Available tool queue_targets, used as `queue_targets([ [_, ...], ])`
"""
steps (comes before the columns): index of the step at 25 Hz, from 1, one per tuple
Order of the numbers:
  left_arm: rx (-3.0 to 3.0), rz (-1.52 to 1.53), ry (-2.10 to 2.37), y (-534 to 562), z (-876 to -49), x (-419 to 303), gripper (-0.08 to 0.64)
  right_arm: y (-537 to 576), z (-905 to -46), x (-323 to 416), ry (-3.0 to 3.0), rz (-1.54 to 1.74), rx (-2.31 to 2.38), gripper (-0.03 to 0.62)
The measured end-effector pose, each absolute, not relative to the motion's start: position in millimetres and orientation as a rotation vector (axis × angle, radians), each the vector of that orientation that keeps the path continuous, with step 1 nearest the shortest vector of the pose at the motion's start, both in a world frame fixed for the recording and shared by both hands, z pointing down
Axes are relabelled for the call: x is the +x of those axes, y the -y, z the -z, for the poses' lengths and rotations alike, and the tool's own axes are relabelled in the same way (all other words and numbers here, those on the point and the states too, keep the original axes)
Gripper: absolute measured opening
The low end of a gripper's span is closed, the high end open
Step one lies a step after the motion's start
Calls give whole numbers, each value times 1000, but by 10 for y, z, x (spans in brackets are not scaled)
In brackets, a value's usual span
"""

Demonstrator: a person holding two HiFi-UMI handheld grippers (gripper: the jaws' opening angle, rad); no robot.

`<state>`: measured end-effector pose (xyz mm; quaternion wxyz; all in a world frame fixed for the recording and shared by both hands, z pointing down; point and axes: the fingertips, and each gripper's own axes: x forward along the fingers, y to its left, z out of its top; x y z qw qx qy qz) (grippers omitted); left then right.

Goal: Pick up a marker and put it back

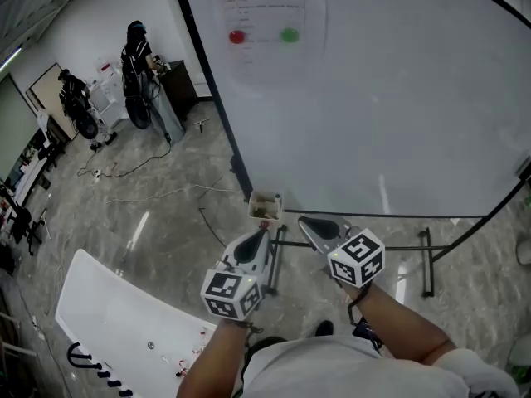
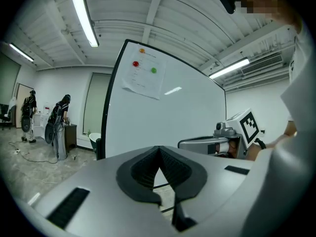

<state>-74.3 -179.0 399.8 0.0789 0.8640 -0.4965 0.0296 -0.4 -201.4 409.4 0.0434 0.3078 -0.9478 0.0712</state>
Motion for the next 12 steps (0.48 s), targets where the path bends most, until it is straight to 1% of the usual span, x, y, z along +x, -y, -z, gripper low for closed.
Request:
queue_targets([
  [12, 2487, -157, 1402, 2686, -4716, -1053, 5, 3001, -5035, -369, 2775, -442, 884, 5],
])
